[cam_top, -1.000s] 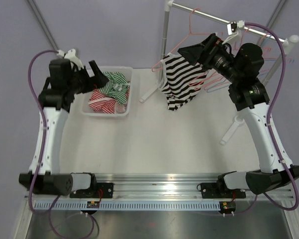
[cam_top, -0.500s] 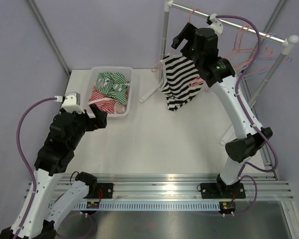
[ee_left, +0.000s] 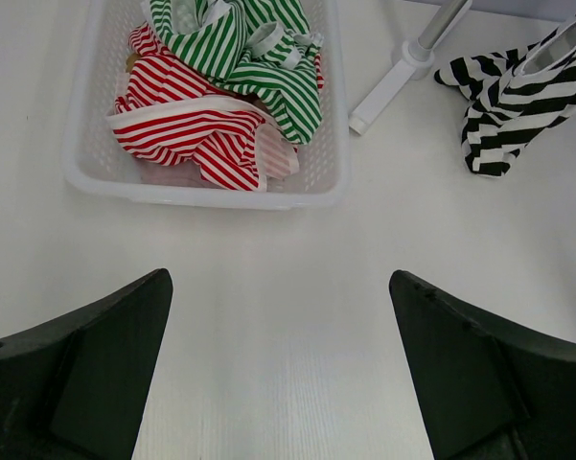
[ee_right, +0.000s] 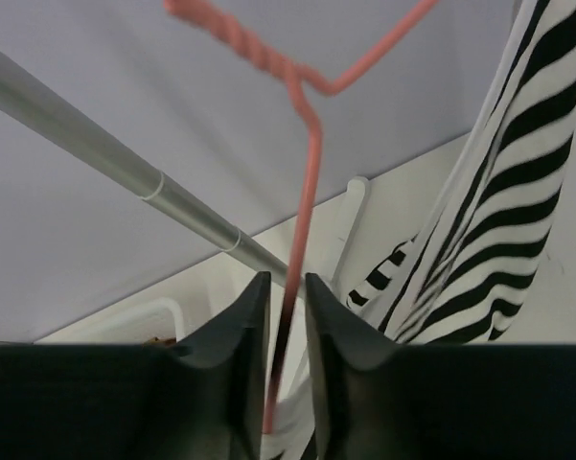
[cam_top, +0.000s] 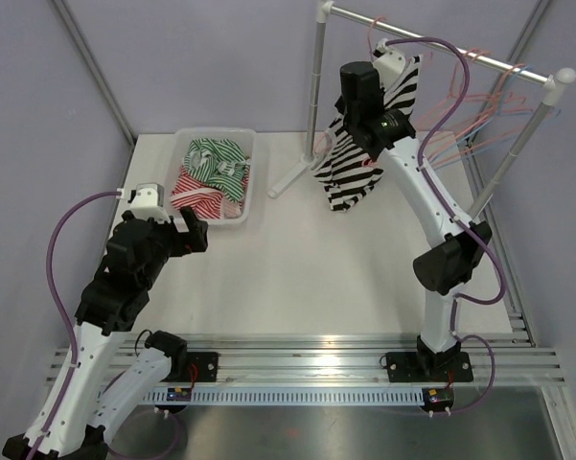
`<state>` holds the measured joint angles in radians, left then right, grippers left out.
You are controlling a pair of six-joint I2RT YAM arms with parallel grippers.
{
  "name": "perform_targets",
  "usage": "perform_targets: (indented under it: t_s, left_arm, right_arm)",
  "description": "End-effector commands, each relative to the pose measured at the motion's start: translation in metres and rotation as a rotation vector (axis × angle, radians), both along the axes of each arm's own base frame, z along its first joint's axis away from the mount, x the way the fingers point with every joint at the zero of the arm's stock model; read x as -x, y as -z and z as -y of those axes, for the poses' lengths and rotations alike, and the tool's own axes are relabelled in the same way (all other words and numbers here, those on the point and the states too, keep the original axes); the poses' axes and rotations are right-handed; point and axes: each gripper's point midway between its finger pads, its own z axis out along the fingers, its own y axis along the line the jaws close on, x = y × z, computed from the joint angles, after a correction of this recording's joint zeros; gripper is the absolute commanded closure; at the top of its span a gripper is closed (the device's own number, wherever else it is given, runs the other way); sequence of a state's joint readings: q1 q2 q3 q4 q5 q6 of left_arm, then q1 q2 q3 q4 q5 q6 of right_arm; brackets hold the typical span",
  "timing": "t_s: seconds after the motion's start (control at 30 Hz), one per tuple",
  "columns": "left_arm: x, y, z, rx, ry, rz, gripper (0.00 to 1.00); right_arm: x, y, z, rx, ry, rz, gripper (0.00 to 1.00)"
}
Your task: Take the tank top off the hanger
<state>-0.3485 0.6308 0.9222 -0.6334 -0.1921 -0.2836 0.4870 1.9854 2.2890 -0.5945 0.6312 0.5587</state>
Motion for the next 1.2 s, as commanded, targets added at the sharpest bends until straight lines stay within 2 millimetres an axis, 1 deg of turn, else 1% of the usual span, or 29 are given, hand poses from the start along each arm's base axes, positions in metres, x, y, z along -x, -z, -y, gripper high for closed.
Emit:
perform_targets:
  t_s: [0.0,0.03,0.07,0.1,0.13,0.17,0.2,0.23,0.33,0.37,0.43,0.47,0.53,0.57,0.6,0.63,0.7,0.73,0.77,0.83,0.87,0.9,0.97,1.0,1.03,1.07,1.1,1.13,1.17]
  left_arm:
    - [-0.007,-0.012,0.007,0.006,0.032,0.054,0.01]
    - [-0.007,-0.011,0.007,0.005,0.033,0.051,0.01]
    - [-0.007,-0.011,0.007,0.004,0.033,0.053,0.01]
    - [-0.006,-0.012,0.007,0.003,0.034,0.054,0.01]
    - [-0.006,-0.012,0.007,0.006,0.033,0.057,0.01]
    - [-0.006,-0.012,0.008,0.007,0.038,0.057,0.01]
    - [-0.006,-0.012,0.008,0.007,0.04,0.058,0.01]
    - [-0.006,-0.011,0.009,0.008,0.044,0.053,0.01]
    - [-0.006,-0.011,0.01,0.011,0.048,0.053,0.01]
    - [-0.006,-0.012,0.01,0.013,0.047,0.054,0.01]
    - [-0.006,-0.012,0.009,0.015,0.045,0.055,0.01]
    - [-0.006,-0.012,0.009,0.015,0.045,0.053,0.01]
    - [-0.005,-0.013,0.011,0.023,0.053,0.058,0.01]
    - [-0.005,-0.014,0.012,0.027,0.059,0.058,0.01]
    - [-0.005,-0.017,0.014,0.036,0.067,0.068,0.01]
    - [-0.004,-0.023,0.018,0.054,0.082,0.079,0.01]
    - [-0.004,-0.031,0.021,0.076,0.093,0.088,0.01]
    - [-0.003,-0.044,0.025,0.1,0.108,0.11,0.01]
    - [-0.002,-0.05,0.027,0.111,0.116,0.12,0.01]
    - [-0.005,-0.062,0.032,0.138,0.132,0.127,0.01]
    - [-0.005,-0.077,0.034,0.154,0.136,0.149,0.01]
    - [-0.009,-0.082,0.037,0.163,0.142,0.147,0.01]
    - [-0.013,-0.096,0.046,0.192,0.17,0.156,0.01]
    - [-0.013,-0.116,0.048,0.213,0.177,0.199,0.01]
    - [-0.018,-0.119,0.057,0.228,0.212,0.186,0.01]
    - [-0.019,-0.127,0.062,0.238,0.226,0.198,0.01]
    - [-0.02,-0.145,0.067,0.254,0.244,0.236,0.01]
    - [-0.025,-0.15,0.074,0.259,0.26,0.235,0.01]
    - [-0.025,-0.156,0.083,0.263,0.29,0.241,0.01]
  right_arm:
    - [0.02,-0.045,0.012,-0.052,0.072,0.138,0.76]
    - [0.022,-0.047,0.013,-0.063,0.075,0.144,0.8]
    - [0.025,-0.051,0.014,-0.075,0.073,0.154,0.87]
    - [0.026,-0.048,0.014,-0.077,0.071,0.148,0.89]
    - [0.028,-0.049,0.012,-0.097,0.058,0.151,0.94]
    - [0.03,-0.052,0.012,-0.109,0.05,0.159,0.95]
    - [0.035,-0.06,0.012,-0.129,0.041,0.176,0.99]
    - [0.037,-0.064,0.011,-0.144,0.026,0.184,1.0]
    - [0.051,-0.087,0.011,-0.18,-0.012,0.221,1.0]
    - [0.06,-0.1,0.014,-0.195,-0.02,0.243,1.0]
    - [0.068,-0.113,0.013,-0.215,-0.054,0.266,1.0]
    - [0.077,-0.123,0.015,-0.227,-0.069,0.283,1.0]
    - [0.086,-0.132,0.012,-0.241,-0.113,0.294,1.0]
    - [0.095,-0.14,0.013,-0.25,-0.133,0.303,1.0]
    - [0.101,-0.144,0.007,-0.26,-0.182,0.303,1.0]
    - [0.111,-0.148,0.008,-0.26,-0.207,0.299,1.0]
    - [0.122,-0.147,-0.002,-0.25,-0.291,0.278,1.0]
    - [0.134,-0.15,-0.001,-0.248,-0.321,0.275,1.0]
    - [0.139,-0.143,-0.004,-0.238,-0.346,0.251,1.0]
    - [0.151,-0.137,-0.007,-0.227,-0.402,0.229,1.0]
    - [0.161,-0.132,-0.005,-0.223,-0.42,0.222,1.0]
    - [0.168,-0.128,-0.008,-0.22,-0.457,0.212,1.0]
    - [0.186,-0.121,-0.004,-0.218,-0.488,0.205,1.0]
    - [0.193,-0.119,-0.006,-0.221,-0.515,0.201,1.0]
    - [0.208,-0.126,-0.003,-0.228,-0.542,0.225,1.0]
    - [0.211,-0.113,-0.006,-0.223,-0.566,0.195,1.0]
    - [0.223,-0.112,-0.012,-0.22,-0.634,0.188,1.0]
    - [0.233,-0.11,-0.018,-0.215,-0.693,0.179,1.0]
    - [0.246,-0.106,-0.021,-0.21,-0.746,0.161,1.0]
